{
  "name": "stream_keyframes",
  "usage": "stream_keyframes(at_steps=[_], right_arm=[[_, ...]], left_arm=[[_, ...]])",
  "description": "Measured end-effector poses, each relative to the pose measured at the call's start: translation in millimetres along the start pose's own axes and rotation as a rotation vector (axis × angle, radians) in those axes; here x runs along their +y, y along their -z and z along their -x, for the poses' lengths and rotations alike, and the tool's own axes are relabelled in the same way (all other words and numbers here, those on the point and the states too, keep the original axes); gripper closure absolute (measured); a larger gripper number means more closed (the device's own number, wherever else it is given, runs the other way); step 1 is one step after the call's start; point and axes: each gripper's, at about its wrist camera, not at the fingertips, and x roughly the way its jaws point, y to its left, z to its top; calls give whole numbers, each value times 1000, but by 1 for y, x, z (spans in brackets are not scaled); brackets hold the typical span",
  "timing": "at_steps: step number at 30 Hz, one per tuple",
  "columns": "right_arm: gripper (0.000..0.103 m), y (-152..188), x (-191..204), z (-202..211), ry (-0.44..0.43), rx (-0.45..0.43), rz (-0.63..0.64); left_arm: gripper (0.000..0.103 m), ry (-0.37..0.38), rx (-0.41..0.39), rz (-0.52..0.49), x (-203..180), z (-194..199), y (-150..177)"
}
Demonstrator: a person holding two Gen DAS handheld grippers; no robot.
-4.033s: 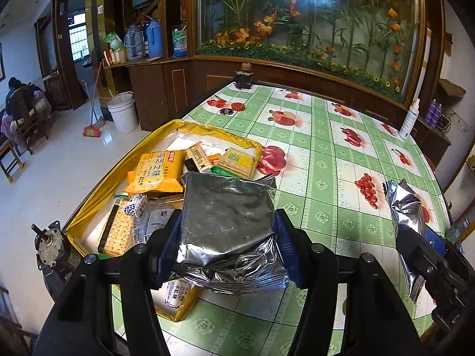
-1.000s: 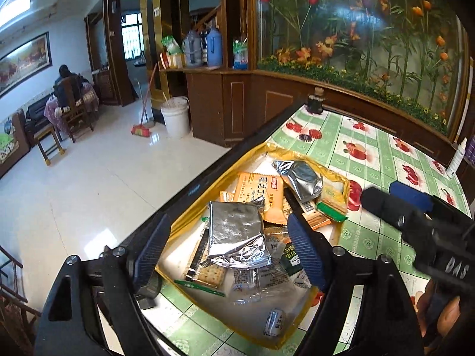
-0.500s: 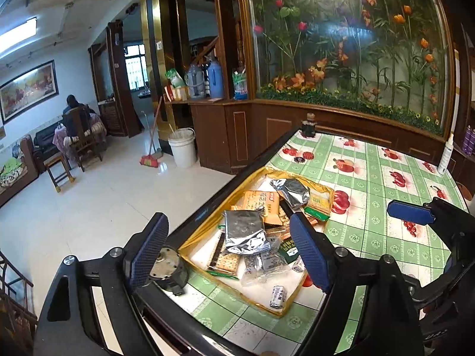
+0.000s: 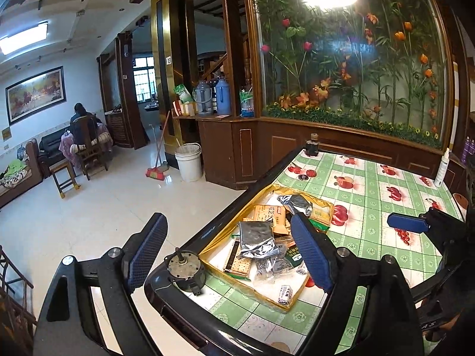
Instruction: Organize snacks
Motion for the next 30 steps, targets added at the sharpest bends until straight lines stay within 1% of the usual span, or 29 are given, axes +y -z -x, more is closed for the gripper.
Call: stream_keyframes(at_steps=[11, 22, 30], right_arm=[[8, -3, 14, -4, -9, 30, 63], [8, -6, 24, -14, -27, 51, 111], [7, -7, 21, -31, -83, 75, 139]], left_arm=[[17, -9, -16, 27, 14, 9, 2], [17, 5, -22, 30, 23, 14, 6], [17, 12, 4, 42, 34, 10, 9]])
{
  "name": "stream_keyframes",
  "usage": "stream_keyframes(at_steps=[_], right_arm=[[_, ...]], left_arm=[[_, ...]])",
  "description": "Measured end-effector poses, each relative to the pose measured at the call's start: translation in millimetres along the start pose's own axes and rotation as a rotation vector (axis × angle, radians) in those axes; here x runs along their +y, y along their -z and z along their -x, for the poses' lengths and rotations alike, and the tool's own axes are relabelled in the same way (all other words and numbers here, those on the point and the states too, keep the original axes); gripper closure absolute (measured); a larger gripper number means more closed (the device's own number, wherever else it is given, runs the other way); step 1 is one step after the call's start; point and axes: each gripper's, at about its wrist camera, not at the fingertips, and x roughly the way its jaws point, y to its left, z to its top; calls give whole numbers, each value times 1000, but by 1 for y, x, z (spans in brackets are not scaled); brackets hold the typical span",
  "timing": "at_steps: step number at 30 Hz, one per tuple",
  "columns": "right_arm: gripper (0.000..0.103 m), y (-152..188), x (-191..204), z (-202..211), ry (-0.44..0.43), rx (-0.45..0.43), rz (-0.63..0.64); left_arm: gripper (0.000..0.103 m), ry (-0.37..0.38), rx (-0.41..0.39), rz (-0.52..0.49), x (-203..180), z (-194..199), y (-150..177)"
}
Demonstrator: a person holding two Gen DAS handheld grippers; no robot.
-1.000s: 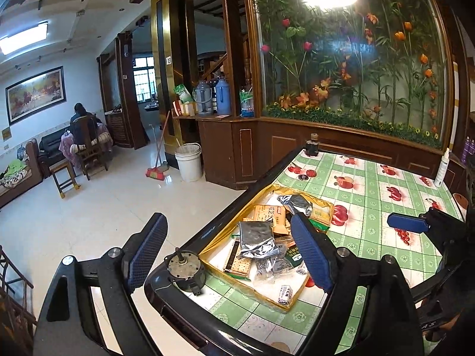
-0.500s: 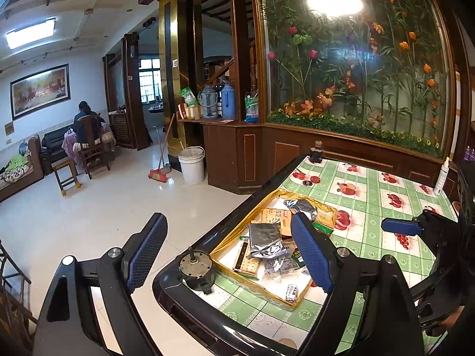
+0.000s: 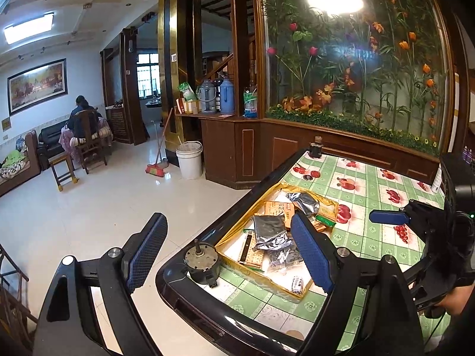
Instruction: Organize snacks
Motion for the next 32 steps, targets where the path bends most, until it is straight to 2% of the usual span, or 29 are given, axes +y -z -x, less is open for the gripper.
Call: stream_keyframes(at_steps=[7, 17, 24, 32], right_arm=[[7, -1, -8, -15, -27, 27, -1], [7, -3, -11, -23, -23, 40, 18], [7, -2, -3, -30, -29, 62, 63], [7, 1, -2, -36, -37, 74, 60]], left_arm=[[17, -8, 28, 1, 4, -5, 5], [17, 5, 52, -4, 1, -11, 8], [17, 40, 72, -13, -2, -15, 11], [17, 12, 59, -51, -10, -15, 14]])
